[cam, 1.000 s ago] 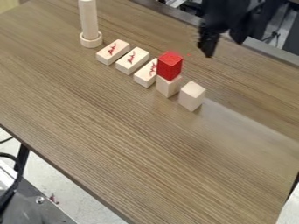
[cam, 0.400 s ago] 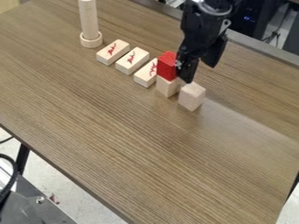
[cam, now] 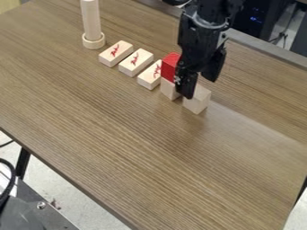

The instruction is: Put the square block on top of the red block

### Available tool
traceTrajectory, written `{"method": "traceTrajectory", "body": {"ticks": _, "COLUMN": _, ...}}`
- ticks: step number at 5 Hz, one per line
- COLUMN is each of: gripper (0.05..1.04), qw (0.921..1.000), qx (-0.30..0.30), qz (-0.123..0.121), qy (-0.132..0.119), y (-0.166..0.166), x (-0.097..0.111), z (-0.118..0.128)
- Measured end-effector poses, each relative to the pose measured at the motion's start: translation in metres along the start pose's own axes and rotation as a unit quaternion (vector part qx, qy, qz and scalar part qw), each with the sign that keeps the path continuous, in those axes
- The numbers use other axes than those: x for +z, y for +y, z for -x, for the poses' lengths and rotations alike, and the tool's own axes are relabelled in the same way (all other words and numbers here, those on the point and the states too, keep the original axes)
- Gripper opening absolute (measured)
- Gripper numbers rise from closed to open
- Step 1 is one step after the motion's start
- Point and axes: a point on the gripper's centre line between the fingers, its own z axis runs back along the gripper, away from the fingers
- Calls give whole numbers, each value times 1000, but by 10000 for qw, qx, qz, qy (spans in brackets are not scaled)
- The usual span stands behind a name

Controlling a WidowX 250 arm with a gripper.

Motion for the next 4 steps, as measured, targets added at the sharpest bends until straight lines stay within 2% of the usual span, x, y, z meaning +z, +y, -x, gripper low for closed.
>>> {"method": "traceTrajectory", "body": {"ticks": 2, "gripper": 999, "qw": 10000, "qx": -30, "qz": 38, "qy": -21, "y": -2, "x": -7, "z": 0}}
{"method": "traceTrajectory", "body": {"ticks": 3, "gripper": 999, "qw": 9999, "qx": -80, "qz": -70, "qy": -118, "y": 2, "x": -17, "z": -2}}
{"method": "traceTrajectory", "body": {"ticks": 4, "gripper": 948, "qw": 9996, "qx": -78, "qz": -232, "qy": -137, "y": 9, "x": -29, "z": -3}}
